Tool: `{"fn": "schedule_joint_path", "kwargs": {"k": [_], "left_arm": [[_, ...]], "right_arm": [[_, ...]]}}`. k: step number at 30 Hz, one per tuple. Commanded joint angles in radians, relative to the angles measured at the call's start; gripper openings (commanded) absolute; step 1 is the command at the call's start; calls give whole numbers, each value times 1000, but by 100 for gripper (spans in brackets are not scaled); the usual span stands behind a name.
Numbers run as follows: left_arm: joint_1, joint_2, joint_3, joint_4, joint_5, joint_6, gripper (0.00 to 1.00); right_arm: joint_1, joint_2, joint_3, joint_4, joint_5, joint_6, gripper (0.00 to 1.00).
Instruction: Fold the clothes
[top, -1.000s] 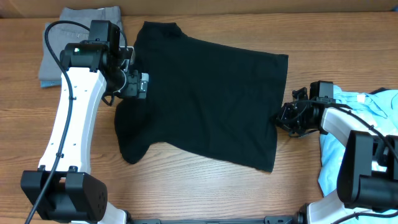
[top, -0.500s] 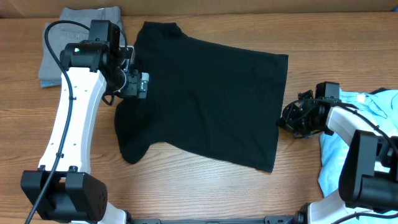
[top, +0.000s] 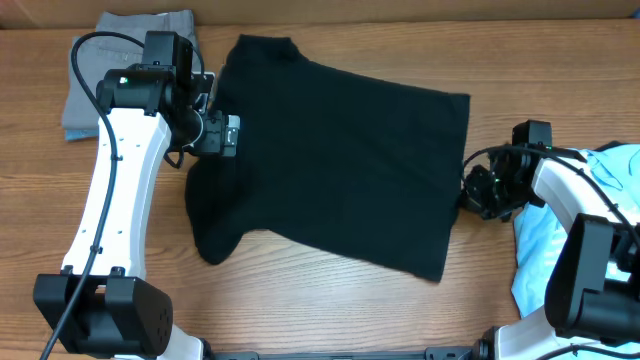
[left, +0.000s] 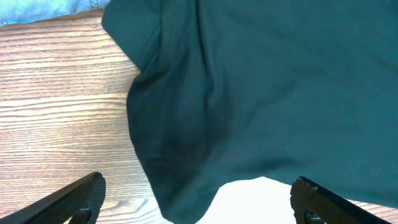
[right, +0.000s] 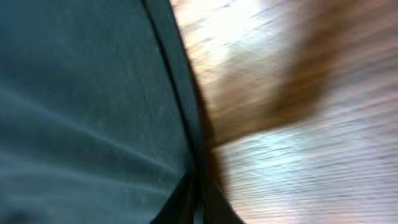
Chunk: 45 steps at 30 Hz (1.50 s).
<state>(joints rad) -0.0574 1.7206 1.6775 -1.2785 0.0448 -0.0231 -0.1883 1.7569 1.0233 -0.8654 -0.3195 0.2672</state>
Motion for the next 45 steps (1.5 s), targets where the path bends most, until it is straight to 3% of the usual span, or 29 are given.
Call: {"fn": "schedule_joint_path", "kwargs": {"k": [1,7,9,14,22,27,36,41,45], "left_arm": [[-1,-13,19,0,1,-4,98],[-1,-13,19,-40,-76,0,98],[2,-13,19,-65,-89,0,98],[7,-13,8,-77,-84,-29,95],[7,-13,-196,26,-36,-30,97],[7,-13,-330,154,1,-41,96],[6,-13,-419,238,0,-40,97],[7,-13,-422,245,0,-40,97],[6,-13,-422,246,0,-40,97]], "right_arm": [[-4,-27,20,4,119,26,38],[-5,-27,24,90,70,51,38],[-5,-27,27,159,16,47,32],[-5,-27,27,377,-22,70,34],[-5,6,28,615,-23,131,35],[-5,84,33,676,-23,130,39],[-3,143,33,723,-22,130,41],[-3,204,33,733,-33,130,39],[-3,209,33,761,-108,126,31]]}}
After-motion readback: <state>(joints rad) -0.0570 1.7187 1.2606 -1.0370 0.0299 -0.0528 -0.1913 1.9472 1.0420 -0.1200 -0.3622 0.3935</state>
